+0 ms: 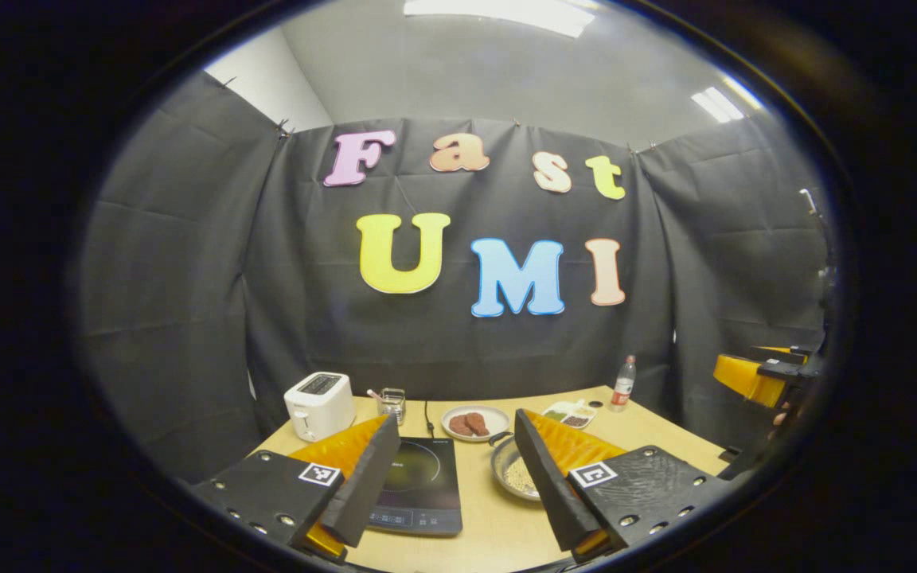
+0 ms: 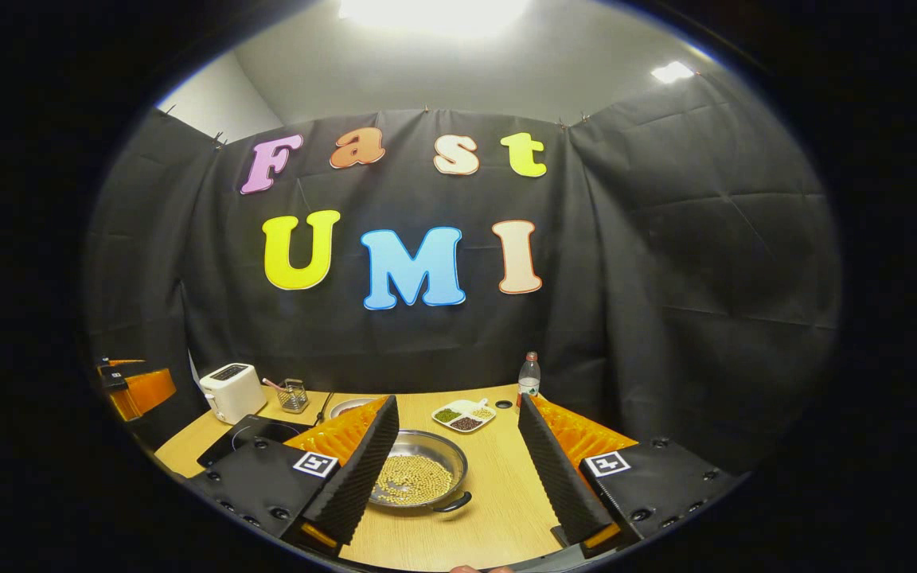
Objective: First push the handle of the pot to place it horizontally, then grasp the pot with both hands and set it on the induction cooktop.
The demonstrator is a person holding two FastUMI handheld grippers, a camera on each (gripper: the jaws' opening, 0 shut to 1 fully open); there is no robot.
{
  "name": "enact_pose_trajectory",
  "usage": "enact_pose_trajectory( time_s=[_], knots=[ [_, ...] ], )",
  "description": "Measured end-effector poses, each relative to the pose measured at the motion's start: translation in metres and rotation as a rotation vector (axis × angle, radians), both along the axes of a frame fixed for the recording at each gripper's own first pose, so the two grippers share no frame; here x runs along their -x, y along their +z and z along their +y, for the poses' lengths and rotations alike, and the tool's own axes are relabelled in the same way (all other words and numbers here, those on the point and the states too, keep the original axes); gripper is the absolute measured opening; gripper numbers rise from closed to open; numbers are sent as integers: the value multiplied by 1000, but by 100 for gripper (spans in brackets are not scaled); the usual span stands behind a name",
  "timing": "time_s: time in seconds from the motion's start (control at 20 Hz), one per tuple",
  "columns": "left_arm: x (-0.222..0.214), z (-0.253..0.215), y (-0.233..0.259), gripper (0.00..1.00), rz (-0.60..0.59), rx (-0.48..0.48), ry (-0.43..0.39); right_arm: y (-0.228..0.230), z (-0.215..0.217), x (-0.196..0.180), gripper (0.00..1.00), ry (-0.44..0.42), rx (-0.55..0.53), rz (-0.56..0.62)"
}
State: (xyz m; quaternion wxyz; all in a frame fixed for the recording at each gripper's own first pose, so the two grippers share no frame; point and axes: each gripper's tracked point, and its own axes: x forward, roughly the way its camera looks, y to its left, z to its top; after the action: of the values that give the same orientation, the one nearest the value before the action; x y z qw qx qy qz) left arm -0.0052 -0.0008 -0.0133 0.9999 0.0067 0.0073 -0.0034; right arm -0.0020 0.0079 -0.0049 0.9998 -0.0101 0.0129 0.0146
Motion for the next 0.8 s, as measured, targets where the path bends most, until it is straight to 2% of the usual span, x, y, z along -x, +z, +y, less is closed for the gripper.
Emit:
enact_pose_trajectory(
  time_s=[0.2, 0.25, 0.3, 0.4, 0.6, 0.7, 0.75, 0.8],
  knots=[
    [-7, 4, -4, 88, -1, 4, 0, -3, 4, -13, 94, 15, -5, 38],
    [-9, 7, -7, 86, 4, 3, 8, -4, 7, -18, 94, 23, -8, 56],
    [-11, 9, -9, 88, 7, 5, 12, -5, 10, -23, 94, 36, -11, 71],
    [-12, 13, -13, 88, 15, 15, 24, -9, 21, -31, 97, 70, -6, 114],
    [-11, 25, -27, 89, 39, 31, 55, -19, 43, -47, 94, 149, 10, 218],
    [-6, 35, -38, 87, 58, 28, 84, -29, 49, -57, 96, 176, 57, 265],
    [-4, 38, -44, 86, 69, 35, 94, -37, 50, -61, 94, 180, 87, 291],
    [-1, 41, -49, 89, 82, 45, 102, -44, 50, -63, 85, 185, 107, 319]
  ],
)
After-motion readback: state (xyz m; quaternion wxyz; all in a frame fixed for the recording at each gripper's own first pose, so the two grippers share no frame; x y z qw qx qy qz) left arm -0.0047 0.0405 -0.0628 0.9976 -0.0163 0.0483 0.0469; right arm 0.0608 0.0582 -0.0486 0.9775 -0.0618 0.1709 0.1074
